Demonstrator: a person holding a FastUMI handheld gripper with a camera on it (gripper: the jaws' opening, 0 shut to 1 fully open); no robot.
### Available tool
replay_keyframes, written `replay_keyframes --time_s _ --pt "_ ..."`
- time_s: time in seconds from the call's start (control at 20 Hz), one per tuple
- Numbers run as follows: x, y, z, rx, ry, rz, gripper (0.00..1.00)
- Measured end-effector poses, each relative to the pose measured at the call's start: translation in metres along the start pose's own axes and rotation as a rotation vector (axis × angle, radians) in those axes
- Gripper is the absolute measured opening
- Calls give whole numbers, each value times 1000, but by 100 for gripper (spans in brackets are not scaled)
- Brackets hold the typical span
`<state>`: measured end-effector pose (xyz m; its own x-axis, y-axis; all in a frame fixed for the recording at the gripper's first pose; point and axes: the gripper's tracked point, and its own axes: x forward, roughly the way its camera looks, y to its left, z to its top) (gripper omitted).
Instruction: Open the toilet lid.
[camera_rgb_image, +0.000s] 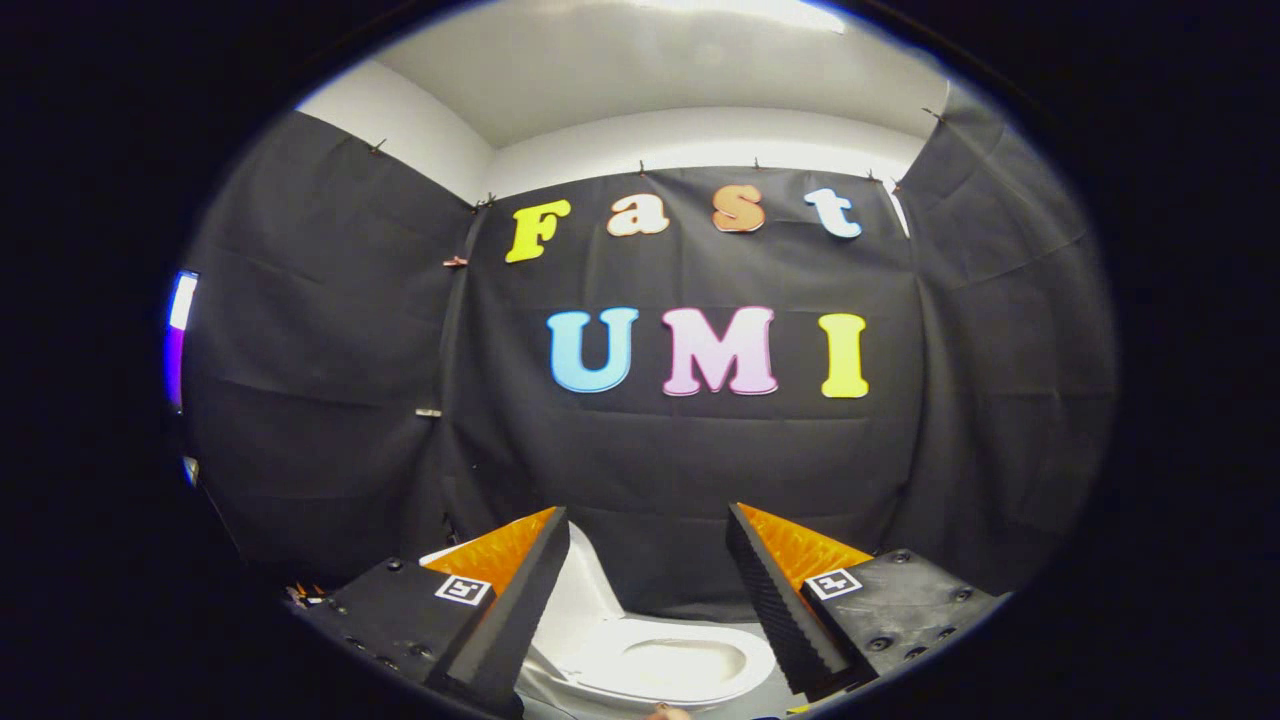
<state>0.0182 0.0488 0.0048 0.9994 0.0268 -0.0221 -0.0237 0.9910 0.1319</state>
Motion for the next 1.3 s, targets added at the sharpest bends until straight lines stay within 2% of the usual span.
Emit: replay_keyframes --time_s 0.2,0.4,1.3 --pt "-17 -26 8 3 -27 -60 98" --pt "-26 -33 13 0 -50 -74 98" --pt "-24 -26 18 12 -94 -30 98"
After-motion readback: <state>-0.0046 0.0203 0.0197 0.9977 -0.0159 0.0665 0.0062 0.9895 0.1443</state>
